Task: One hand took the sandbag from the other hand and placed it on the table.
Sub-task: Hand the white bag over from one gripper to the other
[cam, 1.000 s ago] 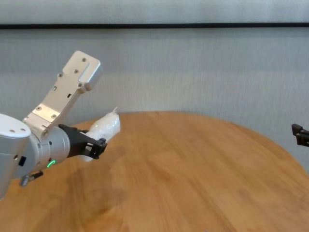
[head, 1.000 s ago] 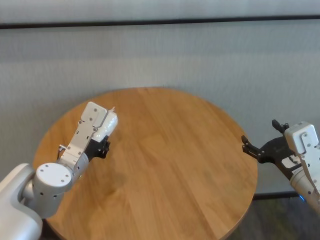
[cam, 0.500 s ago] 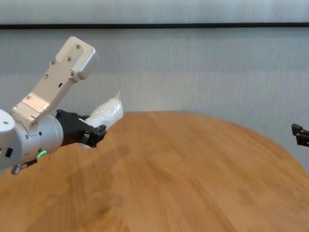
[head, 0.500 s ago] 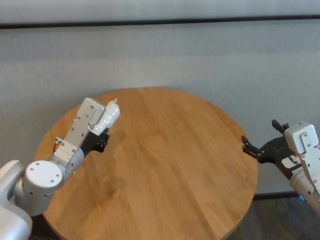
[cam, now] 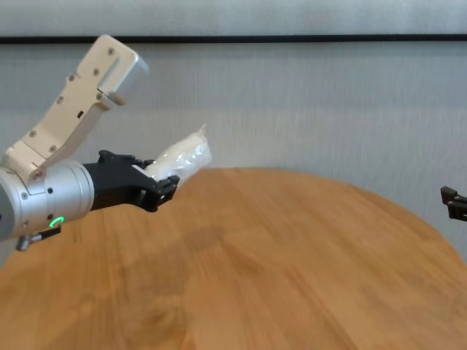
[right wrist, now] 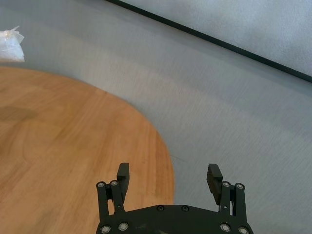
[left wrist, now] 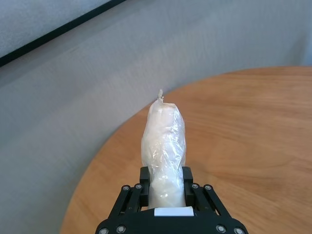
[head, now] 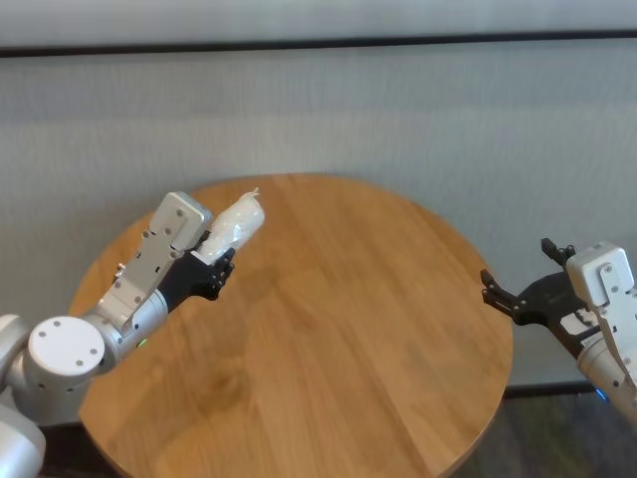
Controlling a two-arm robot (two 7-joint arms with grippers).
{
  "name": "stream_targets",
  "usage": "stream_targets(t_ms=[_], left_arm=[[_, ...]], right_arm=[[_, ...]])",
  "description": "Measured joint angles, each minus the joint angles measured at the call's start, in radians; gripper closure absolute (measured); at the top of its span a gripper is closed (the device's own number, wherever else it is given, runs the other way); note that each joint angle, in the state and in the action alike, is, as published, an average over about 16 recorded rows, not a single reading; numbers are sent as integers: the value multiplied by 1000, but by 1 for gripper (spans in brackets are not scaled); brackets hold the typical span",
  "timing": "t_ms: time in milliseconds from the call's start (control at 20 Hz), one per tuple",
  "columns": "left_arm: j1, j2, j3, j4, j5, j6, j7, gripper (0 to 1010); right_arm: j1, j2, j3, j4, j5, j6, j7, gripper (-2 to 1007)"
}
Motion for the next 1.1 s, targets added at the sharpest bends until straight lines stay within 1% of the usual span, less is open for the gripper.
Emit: stream_targets(t_ms=[300, 800, 1100], left_arm=[[6, 7, -5, -31, -7, -30, -54, 599], [25, 5, -26, -90, -23, -62, -115, 599], [39, 8, -37, -119, -35, -90, -159, 599]], right_arm=[[0, 0, 0, 0, 0, 0, 0, 3], [0, 0, 0, 0, 0, 0, 0, 3], [0, 0, 0, 0, 0, 0, 0, 3]])
